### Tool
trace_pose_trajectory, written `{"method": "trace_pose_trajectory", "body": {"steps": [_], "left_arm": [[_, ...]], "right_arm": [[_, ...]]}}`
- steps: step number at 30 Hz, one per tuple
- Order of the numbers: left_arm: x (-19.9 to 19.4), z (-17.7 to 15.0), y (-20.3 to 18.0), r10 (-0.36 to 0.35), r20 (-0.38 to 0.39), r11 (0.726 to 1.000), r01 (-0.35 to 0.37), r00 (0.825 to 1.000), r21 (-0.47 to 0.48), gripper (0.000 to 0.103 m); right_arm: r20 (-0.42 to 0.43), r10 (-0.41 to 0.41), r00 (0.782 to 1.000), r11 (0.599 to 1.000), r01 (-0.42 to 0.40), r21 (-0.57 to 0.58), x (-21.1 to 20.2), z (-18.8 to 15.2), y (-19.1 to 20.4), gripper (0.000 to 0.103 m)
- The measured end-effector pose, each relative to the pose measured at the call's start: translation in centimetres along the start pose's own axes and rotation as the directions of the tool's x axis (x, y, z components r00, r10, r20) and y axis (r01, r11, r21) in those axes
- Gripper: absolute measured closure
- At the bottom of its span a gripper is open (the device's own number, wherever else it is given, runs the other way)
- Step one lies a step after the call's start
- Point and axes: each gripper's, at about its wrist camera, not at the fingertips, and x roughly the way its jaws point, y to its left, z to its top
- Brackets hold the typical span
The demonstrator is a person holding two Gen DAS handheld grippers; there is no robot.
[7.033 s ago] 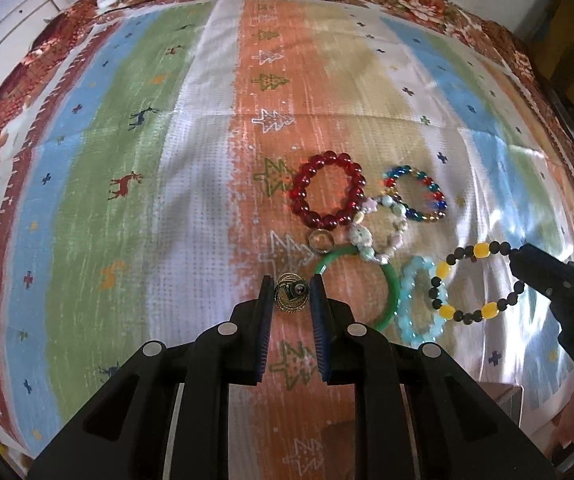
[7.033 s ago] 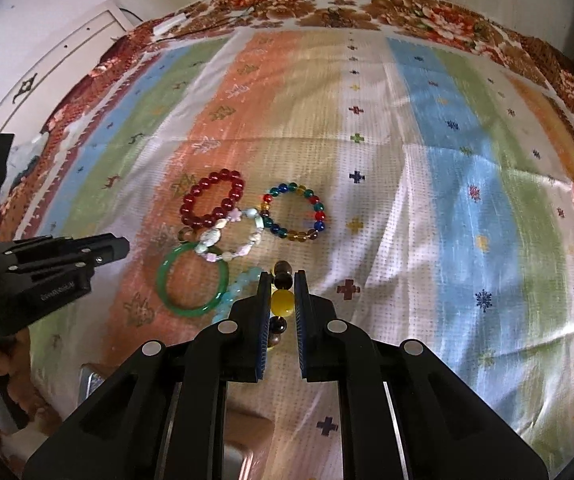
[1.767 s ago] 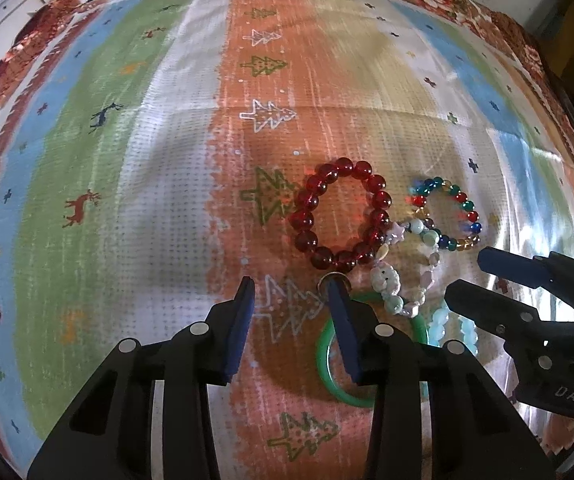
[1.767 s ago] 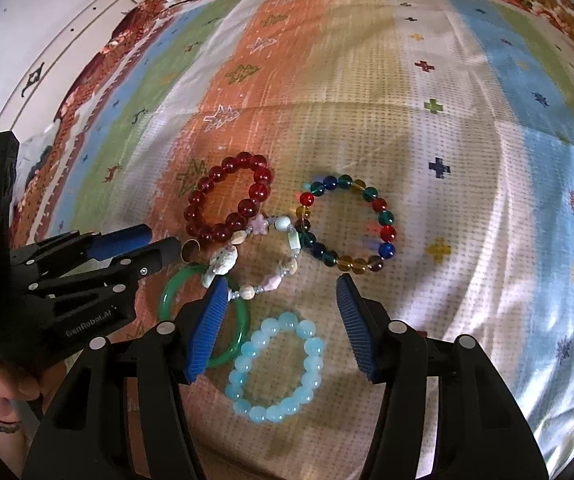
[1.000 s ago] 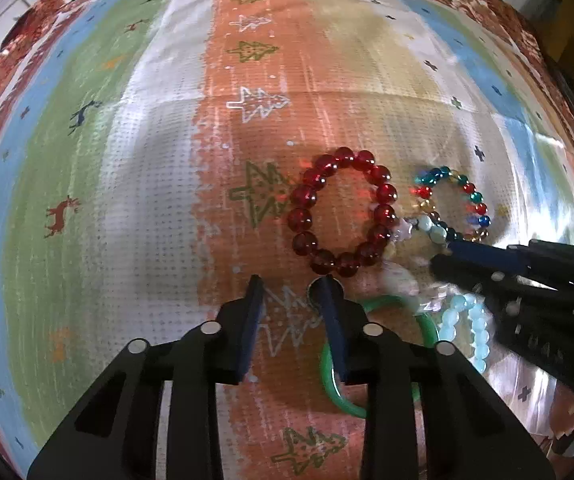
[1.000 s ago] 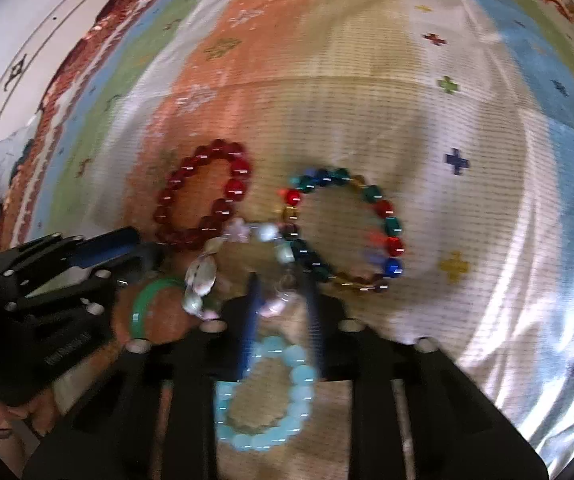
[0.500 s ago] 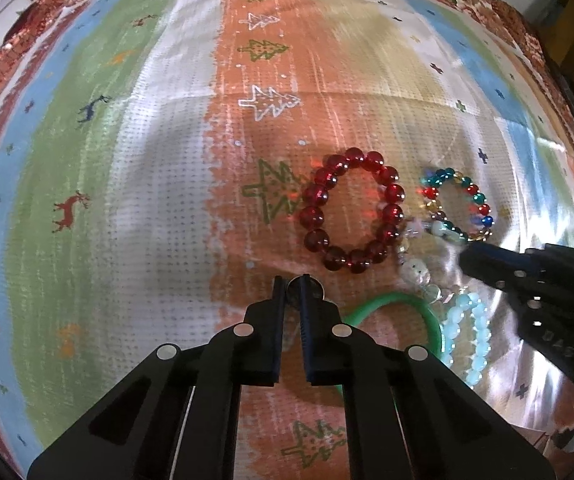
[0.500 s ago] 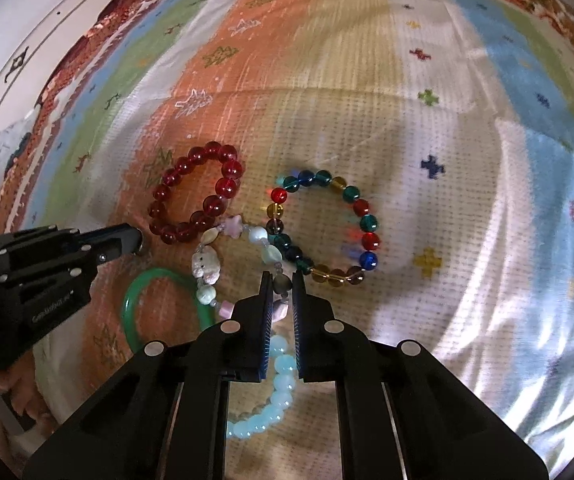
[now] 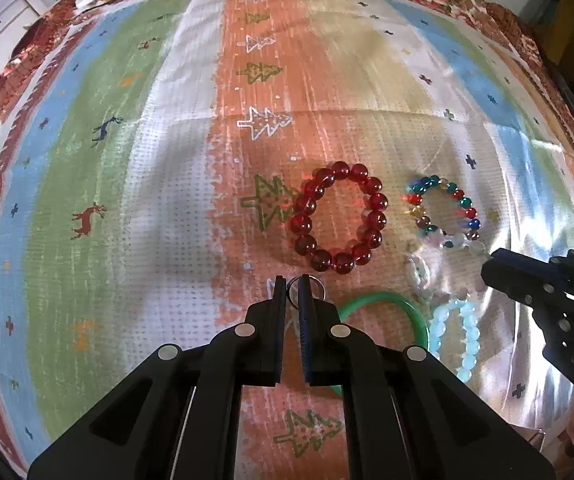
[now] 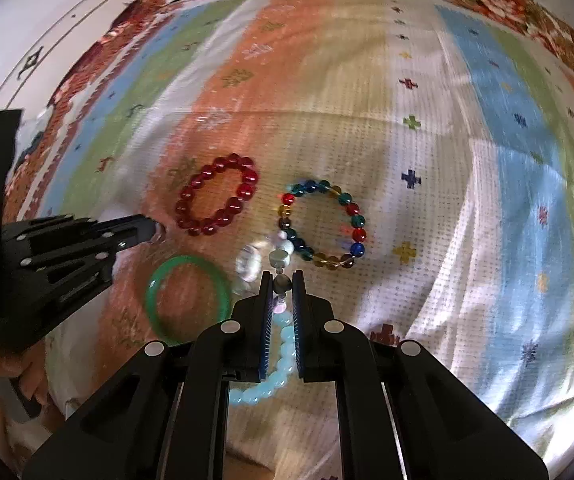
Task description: Organize jewelry
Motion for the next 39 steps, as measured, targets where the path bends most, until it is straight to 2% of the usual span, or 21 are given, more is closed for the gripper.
{"method": "trace_pose_trajectory", "body": {"steps": [5, 10, 18, 33, 39], "left_arm": [[-0.9, -0.3, 0.1, -0.008, 0.017, 1.000, 0.008, 1.000, -0.008, 0.097], [-2.9, -0.8, -0.1, 0.024, 0.080, 1.000, -0.023, 0.997, -0.009, 0.097], [-4.8, -1.9, -1.7, -0.003, 0.110, 1.000, 0.002, 0.994, 0.012, 0.097], [-8.5, -5.2, -3.0, -0.053, 0.182, 0.999, 0.054, 0.982, -0.003, 0.097], [-8.9, -6.7, -2.9, -0.045, 0.179, 0.999, 0.045, 0.983, 0.004, 0.097]], "right_arm": [[0.038, -0.010, 0.999, 0.999, 0.011, -0.030, -1.6, -0.4, 0.8, 0.093], [0.057, -0.004, 0.998, 1.000, 0.005, -0.024, -2.8, -1.1, 0.7, 0.093], [0.085, -0.025, 0.996, 0.999, 0.027, -0.029, -4.7, -2.3, 1.2, 0.093], [0.192, 0.016, 0.981, 0.999, -0.005, -0.053, -9.8, -4.3, 3.0, 0.093], [0.202, 0.008, 0.979, 0.997, 0.009, -0.082, -10.4, -5.2, 3.9, 0.093]]}}
